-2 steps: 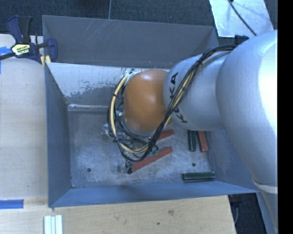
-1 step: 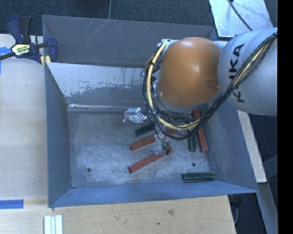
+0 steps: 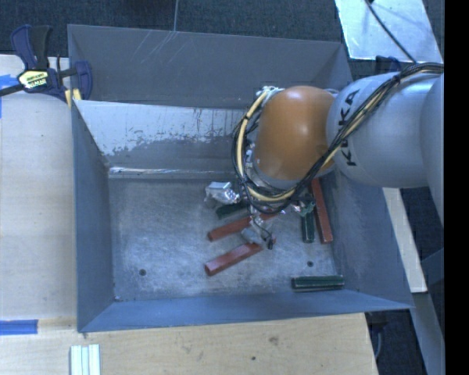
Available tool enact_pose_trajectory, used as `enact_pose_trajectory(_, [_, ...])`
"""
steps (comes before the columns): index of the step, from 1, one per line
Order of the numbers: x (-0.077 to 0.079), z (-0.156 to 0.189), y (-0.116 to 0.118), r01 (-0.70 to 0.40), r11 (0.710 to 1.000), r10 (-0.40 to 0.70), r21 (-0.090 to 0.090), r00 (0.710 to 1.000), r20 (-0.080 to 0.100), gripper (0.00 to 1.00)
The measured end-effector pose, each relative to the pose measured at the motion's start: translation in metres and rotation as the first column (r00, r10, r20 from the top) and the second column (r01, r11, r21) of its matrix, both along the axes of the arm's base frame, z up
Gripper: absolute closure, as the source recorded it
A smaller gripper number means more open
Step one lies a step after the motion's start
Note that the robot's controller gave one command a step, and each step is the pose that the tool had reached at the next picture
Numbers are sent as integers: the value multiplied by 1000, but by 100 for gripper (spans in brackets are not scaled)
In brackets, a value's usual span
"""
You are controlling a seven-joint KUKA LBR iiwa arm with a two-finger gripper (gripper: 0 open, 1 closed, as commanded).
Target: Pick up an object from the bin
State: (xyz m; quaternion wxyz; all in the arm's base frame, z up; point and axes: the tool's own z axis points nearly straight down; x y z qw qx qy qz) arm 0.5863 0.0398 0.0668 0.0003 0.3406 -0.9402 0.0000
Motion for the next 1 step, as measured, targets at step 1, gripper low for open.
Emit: enact_pose_trajectory(1, [1,4,2,-1,1000,1,2,1000,4,100])
